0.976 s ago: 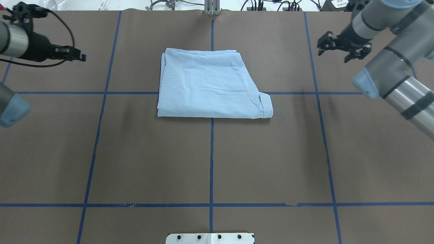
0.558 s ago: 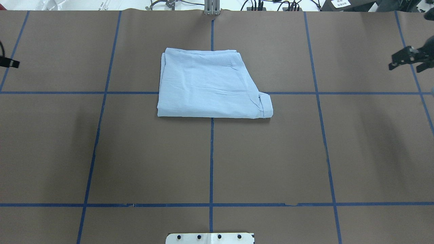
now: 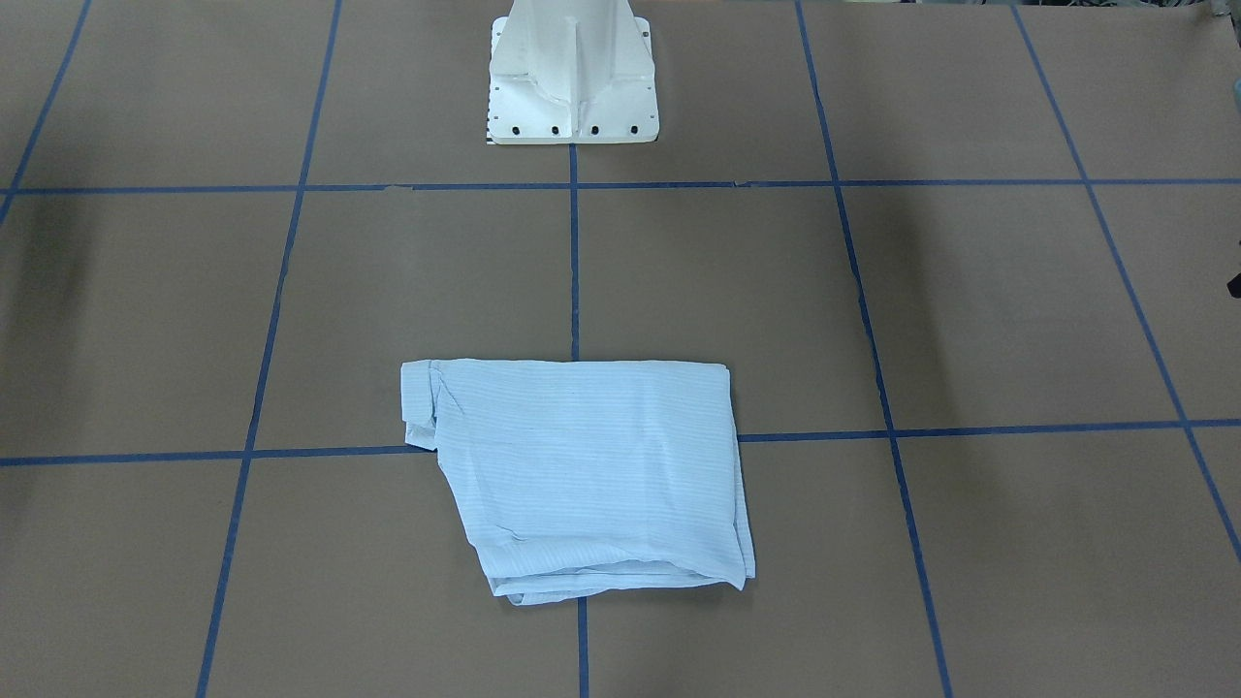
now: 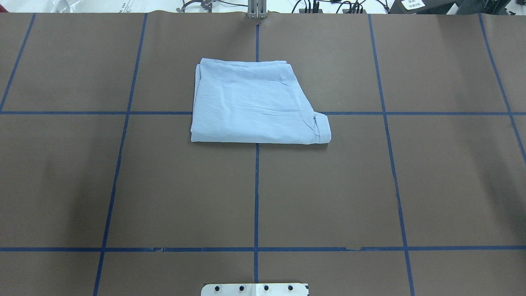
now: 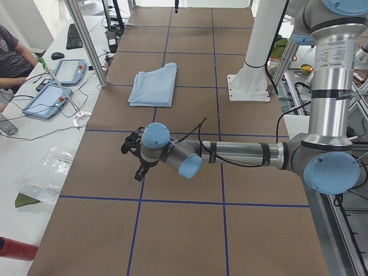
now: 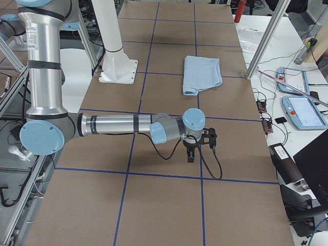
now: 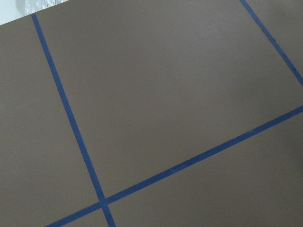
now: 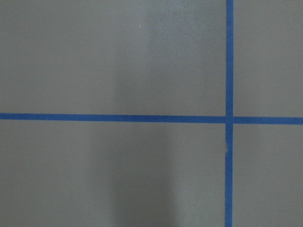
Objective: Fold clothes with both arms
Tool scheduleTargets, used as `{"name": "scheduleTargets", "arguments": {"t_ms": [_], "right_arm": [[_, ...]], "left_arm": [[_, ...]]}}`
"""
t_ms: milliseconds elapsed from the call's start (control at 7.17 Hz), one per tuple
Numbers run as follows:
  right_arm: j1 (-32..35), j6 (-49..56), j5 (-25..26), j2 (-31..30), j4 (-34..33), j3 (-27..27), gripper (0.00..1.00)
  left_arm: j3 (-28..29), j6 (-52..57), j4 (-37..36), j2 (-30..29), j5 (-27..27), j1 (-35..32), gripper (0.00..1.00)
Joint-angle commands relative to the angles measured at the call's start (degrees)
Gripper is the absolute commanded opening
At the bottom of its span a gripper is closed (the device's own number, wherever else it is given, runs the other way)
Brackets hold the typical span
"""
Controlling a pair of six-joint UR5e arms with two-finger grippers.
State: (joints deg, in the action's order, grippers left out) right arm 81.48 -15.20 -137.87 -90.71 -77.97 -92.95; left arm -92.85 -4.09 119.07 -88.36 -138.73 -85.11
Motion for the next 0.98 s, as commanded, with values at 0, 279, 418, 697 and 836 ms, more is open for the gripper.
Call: {"name": "scheduleTargets", "arguments": {"t_ms": [0, 279, 418, 697, 836], "right_arm": [[-1.2, 6.4, 1.0, 2.9, -8.0, 0.0, 1.00], [0.6, 12.7, 4.4, 6.8, -14.8, 0.0, 1.00], [1.0, 12.6, 4.5, 6.9, -14.9, -0.8, 1.00], [1.0, 12.7, 4.5, 4.5, -14.1, -0.9, 1.00], [1.0, 12.3, 5.1, 4.3, -14.1, -2.5, 1.00]], "left_arm": [[-3.3, 0.3, -3.8, 2.7, 1.9, -0.7, 1.00], [-1.9, 0.5, -3.4, 2.5, 2.3, -0.4, 1.00], [-2.5, 0.0, -1.9, 2.5, 2.3, -0.5, 1.00], [-2.2, -0.6, -1.7, 2.1, 2.2, -0.5, 1.00], [-2.7, -0.6, -1.6, 2.6, 1.9, -0.5, 1.00]]}}
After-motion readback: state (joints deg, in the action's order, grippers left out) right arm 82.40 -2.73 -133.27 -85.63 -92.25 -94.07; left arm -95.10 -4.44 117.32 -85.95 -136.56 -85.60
